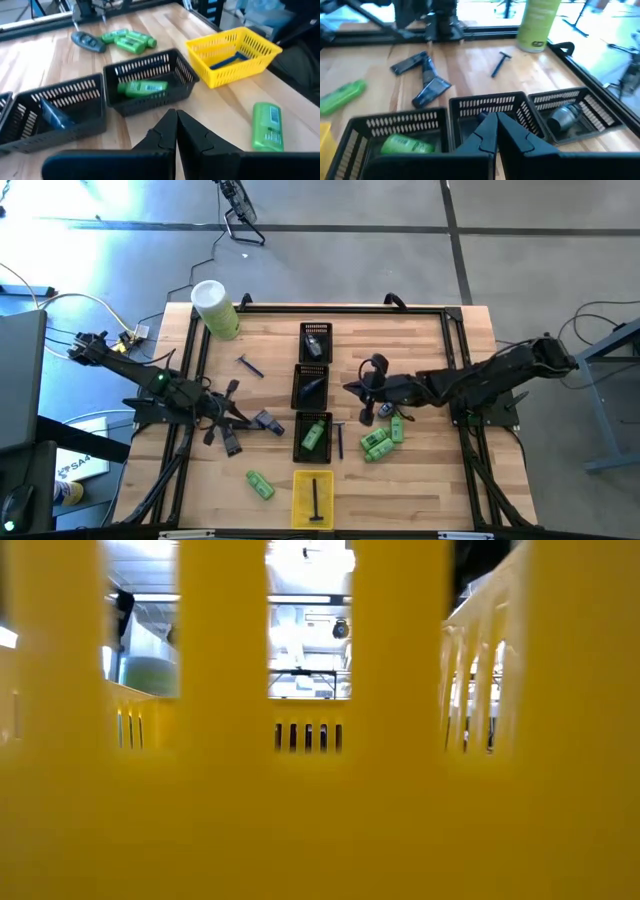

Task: Pick & Place Travel size toiletries
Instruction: Put the green shampoo bottle into the bottom black bin

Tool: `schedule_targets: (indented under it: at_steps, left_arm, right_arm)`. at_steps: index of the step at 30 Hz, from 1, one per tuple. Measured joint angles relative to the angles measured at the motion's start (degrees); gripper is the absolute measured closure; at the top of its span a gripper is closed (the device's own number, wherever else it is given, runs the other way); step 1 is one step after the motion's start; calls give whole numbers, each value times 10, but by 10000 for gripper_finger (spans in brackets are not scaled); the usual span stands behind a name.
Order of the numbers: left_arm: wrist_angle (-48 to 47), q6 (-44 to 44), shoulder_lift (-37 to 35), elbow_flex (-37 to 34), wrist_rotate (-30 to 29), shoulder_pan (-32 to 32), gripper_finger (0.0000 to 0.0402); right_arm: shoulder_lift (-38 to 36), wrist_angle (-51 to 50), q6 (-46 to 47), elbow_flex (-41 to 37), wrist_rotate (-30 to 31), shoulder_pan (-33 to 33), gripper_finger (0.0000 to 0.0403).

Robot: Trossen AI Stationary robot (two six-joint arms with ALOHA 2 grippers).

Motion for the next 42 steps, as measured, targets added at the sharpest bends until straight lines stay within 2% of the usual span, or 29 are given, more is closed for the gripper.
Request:
schedule_targets:
  at_steps: [3,11,17,24,28,36,42]
  left_arm:
    - [-4,3,-7,0,0,0,396]
    - [-12,29,-11,0,0,0,396]
    - [-7,30,-11,0,-5,0,396]
    - [0,40,-26,1,-6,0,396]
    - [0,74,-47,1,-15,0,396]
    - [-16,96,-87,1,-90,1,396]
    - [-23,161,-113,1,-107,1,396]
  right_arm:
    - [0,0,58,0,33,11,400]
    - [0,-2,114,0,36,11,400]
    - [0,-5,106,0,40,4,400]
    - [0,-7,64,0,38,-50,400]
    - [0,6,30,0,9,-98,400]
    - [0,99,-40,0,-106,-202,400]
    - [0,152,-105,0,-134,-277,400]
